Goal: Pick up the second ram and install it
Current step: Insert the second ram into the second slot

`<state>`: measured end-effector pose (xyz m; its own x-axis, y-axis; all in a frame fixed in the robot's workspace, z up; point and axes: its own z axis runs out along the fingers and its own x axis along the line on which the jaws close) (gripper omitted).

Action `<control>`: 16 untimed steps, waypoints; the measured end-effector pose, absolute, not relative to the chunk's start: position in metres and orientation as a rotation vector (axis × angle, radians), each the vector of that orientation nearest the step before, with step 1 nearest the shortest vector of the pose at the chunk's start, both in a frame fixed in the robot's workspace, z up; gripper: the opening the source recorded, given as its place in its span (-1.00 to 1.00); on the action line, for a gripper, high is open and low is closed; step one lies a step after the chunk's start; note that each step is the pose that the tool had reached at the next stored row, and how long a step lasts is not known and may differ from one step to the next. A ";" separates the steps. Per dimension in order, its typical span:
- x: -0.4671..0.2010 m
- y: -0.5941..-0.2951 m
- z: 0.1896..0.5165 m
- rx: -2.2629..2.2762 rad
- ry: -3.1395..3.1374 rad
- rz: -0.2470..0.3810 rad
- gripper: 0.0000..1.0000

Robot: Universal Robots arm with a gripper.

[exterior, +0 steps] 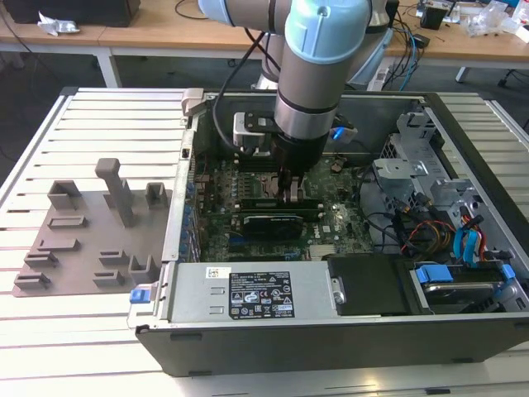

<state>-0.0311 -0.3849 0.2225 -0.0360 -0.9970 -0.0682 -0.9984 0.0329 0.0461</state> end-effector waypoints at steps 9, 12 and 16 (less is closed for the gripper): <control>-0.031 -0.385 0.234 -2.168 2.245 0.128 -0.58; -0.031 -0.385 0.258 -2.168 2.244 0.128 -0.58; -0.031 -0.383 0.286 -2.170 2.246 0.125 -0.80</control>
<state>-0.0314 -0.3826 0.2858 -0.0360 -0.9971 -0.0672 -0.9984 0.0329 0.0460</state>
